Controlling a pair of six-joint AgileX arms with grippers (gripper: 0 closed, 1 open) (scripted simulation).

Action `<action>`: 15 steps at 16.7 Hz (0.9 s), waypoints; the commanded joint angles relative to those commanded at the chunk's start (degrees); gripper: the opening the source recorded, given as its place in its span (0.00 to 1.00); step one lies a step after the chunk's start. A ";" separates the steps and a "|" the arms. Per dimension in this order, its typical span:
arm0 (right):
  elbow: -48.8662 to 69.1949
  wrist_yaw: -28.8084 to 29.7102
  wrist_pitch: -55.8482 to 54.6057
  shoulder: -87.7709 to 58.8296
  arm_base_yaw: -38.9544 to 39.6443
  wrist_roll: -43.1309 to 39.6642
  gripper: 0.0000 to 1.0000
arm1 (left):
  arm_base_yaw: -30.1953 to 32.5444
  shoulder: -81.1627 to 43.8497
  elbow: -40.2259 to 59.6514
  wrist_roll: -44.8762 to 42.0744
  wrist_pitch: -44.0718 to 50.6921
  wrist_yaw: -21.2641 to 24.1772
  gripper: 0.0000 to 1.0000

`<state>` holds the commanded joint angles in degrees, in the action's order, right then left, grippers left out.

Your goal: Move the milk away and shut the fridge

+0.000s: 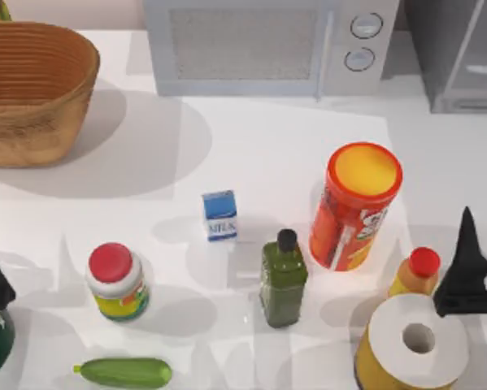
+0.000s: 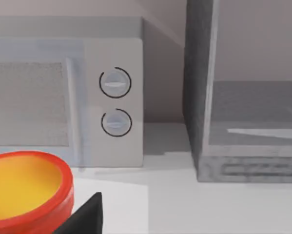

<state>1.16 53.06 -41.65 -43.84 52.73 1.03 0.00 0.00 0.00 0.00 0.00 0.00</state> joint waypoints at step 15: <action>58.51 -3.90 22.17 -32.62 1.11 19.57 1.00 | 0.00 0.00 0.00 0.00 0.00 0.00 1.00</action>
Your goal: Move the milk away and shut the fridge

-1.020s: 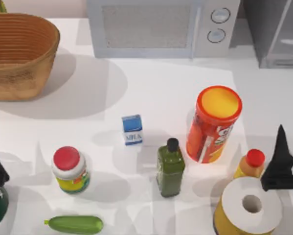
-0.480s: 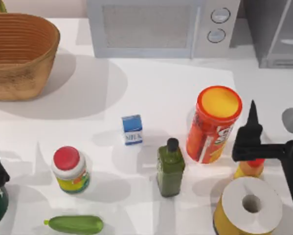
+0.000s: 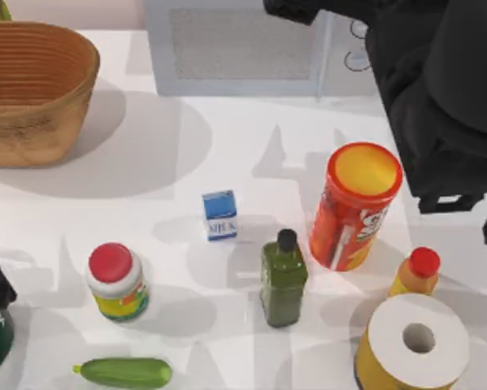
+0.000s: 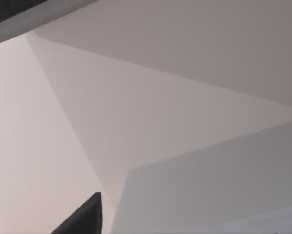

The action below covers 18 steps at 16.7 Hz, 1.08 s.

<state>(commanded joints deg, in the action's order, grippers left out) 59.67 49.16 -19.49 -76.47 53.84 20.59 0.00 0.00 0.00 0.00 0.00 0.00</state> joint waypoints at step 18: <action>17.51 -20.10 36.21 -39.12 0.61 14.24 1.00 | 0.00 0.00 0.00 0.00 0.00 0.00 1.00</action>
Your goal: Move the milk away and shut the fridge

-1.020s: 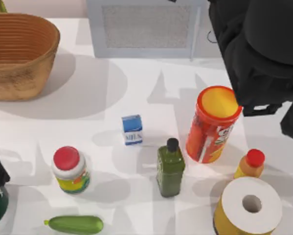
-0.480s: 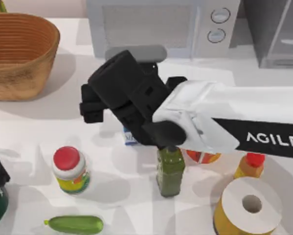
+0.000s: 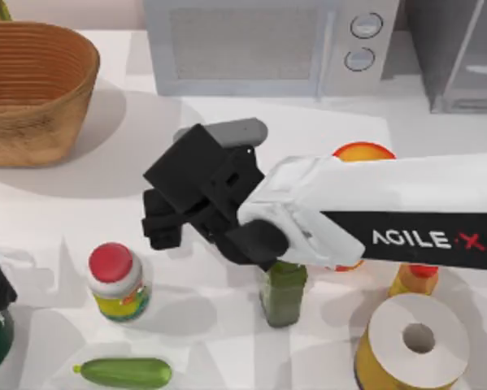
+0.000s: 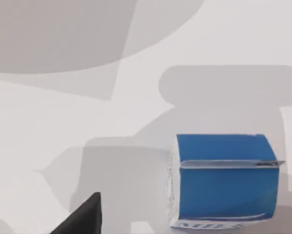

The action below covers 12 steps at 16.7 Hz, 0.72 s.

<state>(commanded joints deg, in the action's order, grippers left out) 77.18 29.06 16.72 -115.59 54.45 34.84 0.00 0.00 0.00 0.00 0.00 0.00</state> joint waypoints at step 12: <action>3.10 -1.50 -4.73 -6.72 -2.52 -2.27 1.00 | 0.00 0.00 0.00 0.00 0.00 0.00 1.00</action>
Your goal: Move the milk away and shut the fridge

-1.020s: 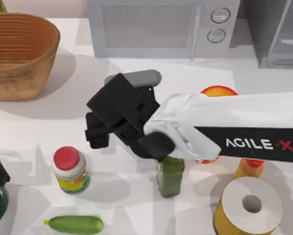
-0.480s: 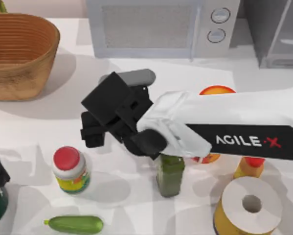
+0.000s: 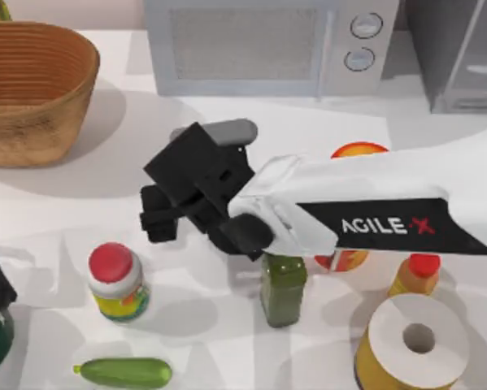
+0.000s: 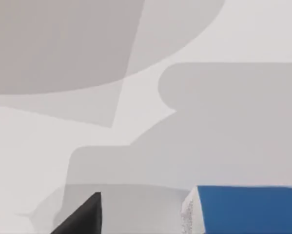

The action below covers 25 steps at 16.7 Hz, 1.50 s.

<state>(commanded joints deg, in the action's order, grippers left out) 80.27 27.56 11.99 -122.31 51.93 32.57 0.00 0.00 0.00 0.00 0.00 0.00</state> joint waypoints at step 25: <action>0.14 0.02 0.00 0.23 0.11 0.04 0.00 | 0.00 0.00 0.00 0.00 0.00 0.00 1.00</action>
<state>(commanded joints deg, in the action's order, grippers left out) 80.41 27.58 12.00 -122.08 52.03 32.60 0.00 0.00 0.00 0.00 0.00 0.00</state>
